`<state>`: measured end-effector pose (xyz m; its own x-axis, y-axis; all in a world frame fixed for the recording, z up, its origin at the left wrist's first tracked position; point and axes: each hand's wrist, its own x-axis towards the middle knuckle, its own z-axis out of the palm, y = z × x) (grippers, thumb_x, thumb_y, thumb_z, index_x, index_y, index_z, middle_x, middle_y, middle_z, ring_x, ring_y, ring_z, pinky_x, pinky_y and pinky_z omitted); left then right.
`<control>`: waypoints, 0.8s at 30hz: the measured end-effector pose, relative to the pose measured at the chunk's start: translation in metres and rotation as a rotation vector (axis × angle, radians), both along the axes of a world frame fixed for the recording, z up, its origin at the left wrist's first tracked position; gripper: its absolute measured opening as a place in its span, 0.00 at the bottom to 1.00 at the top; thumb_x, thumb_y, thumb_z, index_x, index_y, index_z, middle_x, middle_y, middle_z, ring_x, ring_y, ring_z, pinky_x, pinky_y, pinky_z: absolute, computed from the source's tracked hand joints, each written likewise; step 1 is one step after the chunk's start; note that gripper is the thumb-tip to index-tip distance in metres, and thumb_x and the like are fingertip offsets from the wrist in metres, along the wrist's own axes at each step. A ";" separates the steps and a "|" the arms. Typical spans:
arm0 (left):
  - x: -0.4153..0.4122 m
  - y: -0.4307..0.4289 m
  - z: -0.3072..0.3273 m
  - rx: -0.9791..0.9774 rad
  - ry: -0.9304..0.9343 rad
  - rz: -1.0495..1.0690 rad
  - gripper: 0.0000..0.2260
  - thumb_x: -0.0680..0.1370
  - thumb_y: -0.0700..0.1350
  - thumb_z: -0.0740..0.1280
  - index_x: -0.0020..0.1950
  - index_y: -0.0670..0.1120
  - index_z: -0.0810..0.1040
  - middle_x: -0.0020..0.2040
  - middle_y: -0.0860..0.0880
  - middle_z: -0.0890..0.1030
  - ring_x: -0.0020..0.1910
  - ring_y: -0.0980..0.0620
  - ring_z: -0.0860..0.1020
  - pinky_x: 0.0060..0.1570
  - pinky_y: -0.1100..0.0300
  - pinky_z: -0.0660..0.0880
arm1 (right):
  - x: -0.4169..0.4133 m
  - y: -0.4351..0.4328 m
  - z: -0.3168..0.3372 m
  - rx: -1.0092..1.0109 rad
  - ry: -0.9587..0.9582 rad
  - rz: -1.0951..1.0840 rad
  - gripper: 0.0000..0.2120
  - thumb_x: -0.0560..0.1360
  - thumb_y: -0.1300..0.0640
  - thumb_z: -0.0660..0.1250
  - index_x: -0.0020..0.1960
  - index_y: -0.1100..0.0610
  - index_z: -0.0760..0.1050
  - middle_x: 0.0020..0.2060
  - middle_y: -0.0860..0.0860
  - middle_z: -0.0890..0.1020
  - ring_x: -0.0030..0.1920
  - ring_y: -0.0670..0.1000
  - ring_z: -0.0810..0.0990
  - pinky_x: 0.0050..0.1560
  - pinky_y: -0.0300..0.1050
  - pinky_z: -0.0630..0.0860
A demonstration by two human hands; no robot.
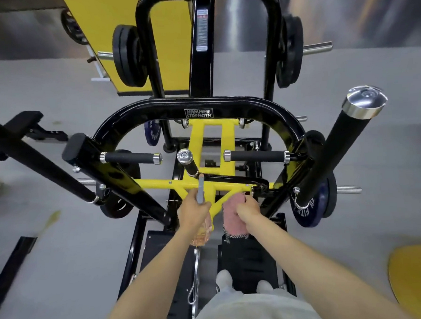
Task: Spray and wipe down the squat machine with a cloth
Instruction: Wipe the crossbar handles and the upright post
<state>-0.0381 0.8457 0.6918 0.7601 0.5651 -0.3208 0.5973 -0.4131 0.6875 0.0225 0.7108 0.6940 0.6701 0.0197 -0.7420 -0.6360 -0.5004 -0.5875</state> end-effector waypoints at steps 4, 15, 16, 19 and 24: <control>0.012 0.004 -0.014 -0.070 0.100 0.005 0.10 0.71 0.44 0.67 0.51 0.49 0.75 0.39 0.50 0.78 0.41 0.46 0.77 0.41 0.55 0.70 | 0.011 0.000 0.002 -0.016 0.002 0.011 0.22 0.77 0.64 0.57 0.70 0.56 0.66 0.64 0.56 0.73 0.62 0.59 0.73 0.62 0.53 0.72; 0.056 -0.037 -0.033 -0.003 0.344 -0.424 0.10 0.74 0.48 0.62 0.54 0.48 0.74 0.47 0.49 0.80 0.46 0.45 0.78 0.46 0.55 0.73 | 0.028 -0.042 -0.013 -0.045 0.032 -0.251 0.19 0.79 0.65 0.56 0.70 0.59 0.66 0.63 0.58 0.73 0.61 0.59 0.73 0.57 0.48 0.70; 0.060 -0.043 -0.033 -0.007 0.343 -0.439 0.10 0.73 0.48 0.62 0.54 0.48 0.74 0.47 0.48 0.80 0.47 0.45 0.78 0.47 0.55 0.73 | 0.030 -0.045 -0.014 -0.044 0.030 -0.278 0.19 0.79 0.65 0.57 0.70 0.59 0.66 0.64 0.58 0.73 0.61 0.59 0.73 0.56 0.48 0.70; 0.069 -0.058 -0.036 -0.017 0.343 -0.468 0.09 0.74 0.51 0.63 0.51 0.49 0.75 0.46 0.49 0.81 0.46 0.45 0.78 0.46 0.56 0.72 | 0.030 -0.051 -0.017 -0.052 0.034 -0.329 0.20 0.79 0.65 0.56 0.70 0.59 0.65 0.64 0.58 0.73 0.61 0.59 0.73 0.59 0.52 0.72; 0.079 -0.074 -0.041 0.076 0.367 -0.555 0.12 0.74 0.54 0.61 0.52 0.49 0.76 0.45 0.49 0.81 0.46 0.45 0.78 0.46 0.56 0.73 | 0.031 -0.062 -0.020 -0.068 0.053 -0.393 0.18 0.80 0.62 0.54 0.70 0.60 0.65 0.62 0.59 0.74 0.57 0.59 0.74 0.57 0.53 0.73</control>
<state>0.0413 0.7714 0.6508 0.7939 0.1528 -0.5885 0.4717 -0.7656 0.4375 0.0533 0.6487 0.6744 0.5778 -0.2807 -0.7664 -0.8150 -0.2500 -0.5228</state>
